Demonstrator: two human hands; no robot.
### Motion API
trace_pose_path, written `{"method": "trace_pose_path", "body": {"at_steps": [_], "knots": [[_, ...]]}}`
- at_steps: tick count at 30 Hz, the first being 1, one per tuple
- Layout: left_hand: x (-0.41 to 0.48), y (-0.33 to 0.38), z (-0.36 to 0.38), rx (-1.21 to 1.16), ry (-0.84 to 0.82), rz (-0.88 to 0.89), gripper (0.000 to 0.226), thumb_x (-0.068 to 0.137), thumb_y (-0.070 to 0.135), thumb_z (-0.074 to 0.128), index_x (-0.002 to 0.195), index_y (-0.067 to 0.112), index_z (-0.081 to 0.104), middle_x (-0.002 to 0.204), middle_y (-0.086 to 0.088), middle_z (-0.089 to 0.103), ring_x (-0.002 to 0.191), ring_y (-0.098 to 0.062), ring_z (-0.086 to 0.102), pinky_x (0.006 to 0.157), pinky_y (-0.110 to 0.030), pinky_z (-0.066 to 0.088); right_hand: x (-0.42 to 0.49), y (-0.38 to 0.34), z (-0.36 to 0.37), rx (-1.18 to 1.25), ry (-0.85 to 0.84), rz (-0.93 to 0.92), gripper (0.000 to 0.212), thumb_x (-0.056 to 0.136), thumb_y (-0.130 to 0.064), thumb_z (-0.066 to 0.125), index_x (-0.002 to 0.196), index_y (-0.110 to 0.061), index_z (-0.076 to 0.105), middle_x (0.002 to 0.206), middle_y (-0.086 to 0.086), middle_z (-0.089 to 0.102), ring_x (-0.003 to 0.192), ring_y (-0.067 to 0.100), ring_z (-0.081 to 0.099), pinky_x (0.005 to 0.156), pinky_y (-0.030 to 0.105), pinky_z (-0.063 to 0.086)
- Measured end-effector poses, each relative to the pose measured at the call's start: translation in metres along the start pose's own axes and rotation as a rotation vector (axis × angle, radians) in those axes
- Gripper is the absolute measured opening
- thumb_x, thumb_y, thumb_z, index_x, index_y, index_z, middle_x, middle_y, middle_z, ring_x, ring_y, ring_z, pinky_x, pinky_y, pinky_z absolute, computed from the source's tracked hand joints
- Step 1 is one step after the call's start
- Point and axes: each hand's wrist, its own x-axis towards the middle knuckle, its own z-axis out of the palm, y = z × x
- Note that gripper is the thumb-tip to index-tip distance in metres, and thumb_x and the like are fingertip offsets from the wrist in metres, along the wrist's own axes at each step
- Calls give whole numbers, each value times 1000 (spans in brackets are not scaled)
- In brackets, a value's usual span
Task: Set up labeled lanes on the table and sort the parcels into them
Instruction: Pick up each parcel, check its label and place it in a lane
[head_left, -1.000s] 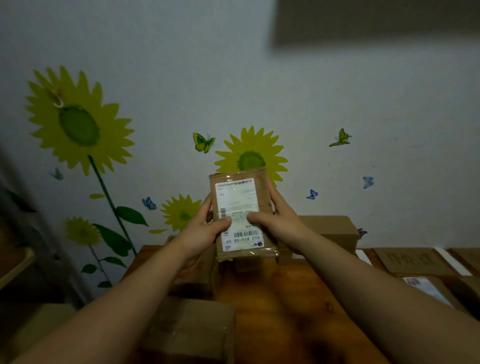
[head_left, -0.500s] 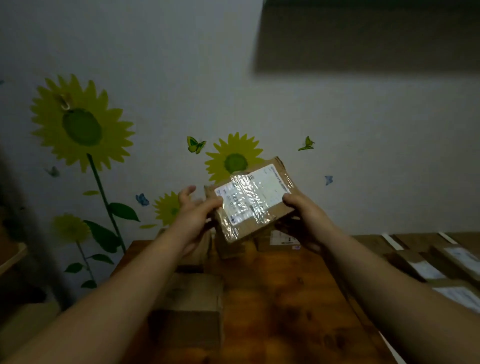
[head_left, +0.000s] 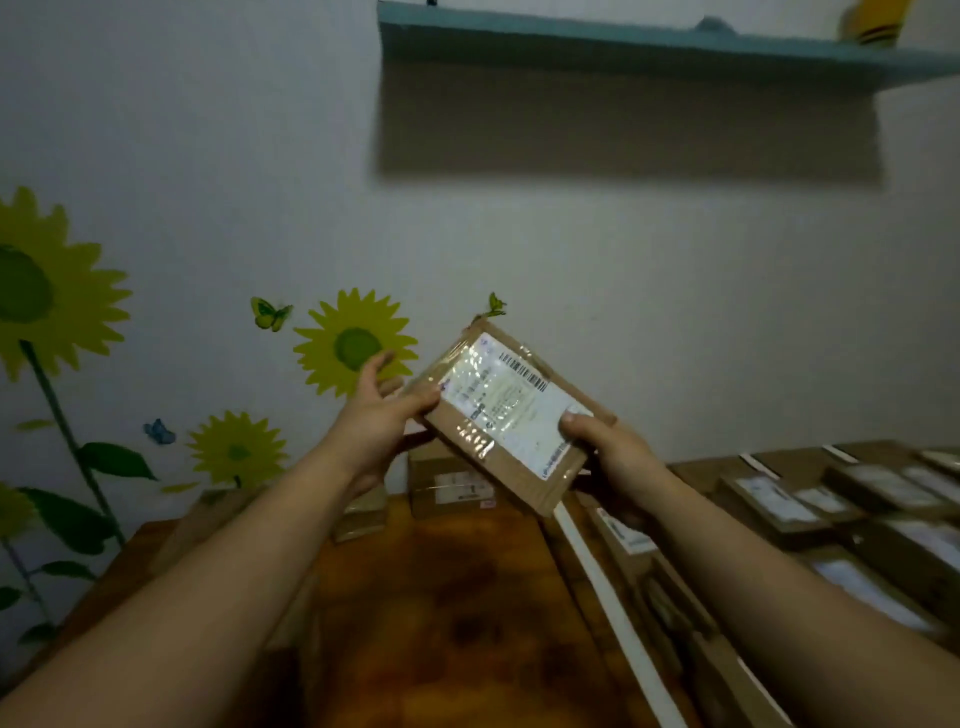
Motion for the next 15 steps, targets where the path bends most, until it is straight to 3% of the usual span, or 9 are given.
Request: {"method": "trace_pose_path", "body": {"at_steps": [2,4,6,8,10,12,15], "knots": [[-5,-16,47,-53,16,-29,79,84,6,67,142,29,20,135,-9,49,97,-21,61,74,-43,54,-11,6,-33,73,85,15,31,94,-22,55,122,-8,54,96,12,71,92,29,69,76,40,55],[-14,-36,95,-60,-44,-103,90,82,5,69,145,31,11,123,-4,57,87,-20,63,74,-45,54,-23,15,-66,108,137,17,32,94,-22,56,123,-9,54,100,14,71,91,29,70,74,40,57],[-22,-55,136,-78,-85,-155,90,80,1,70,142,36,15,112,-3,61,87,-24,65,73,-47,54,-35,27,-99,155,192,31,34,94,-22,56,125,-9,53,105,16,70,96,31,69,81,45,56],[-29,-72,171,-53,-161,-206,81,80,3,69,134,41,23,119,-5,60,96,-26,63,73,-48,54,-48,35,-130,223,227,50,34,95,-23,54,126,-10,52,110,17,69,103,33,66,88,49,53],[-37,-90,202,-41,-261,-268,73,84,8,65,134,44,26,122,-2,59,102,-28,61,76,-51,52,-60,43,-157,259,240,74,34,96,-25,52,128,-14,50,115,15,67,105,30,65,83,44,55],[-42,-107,225,-68,-313,-300,66,88,10,59,137,44,29,121,0,60,104,-30,60,73,-50,53,-72,52,-183,181,203,108,38,95,-28,54,131,-21,45,119,11,65,106,26,65,79,39,56],[-40,-128,243,-21,-340,-329,61,91,12,54,139,43,31,119,-3,61,104,-31,60,64,-43,53,-87,64,-215,-91,128,179,41,92,-28,60,127,-29,40,121,3,60,106,18,62,88,35,50]]}}
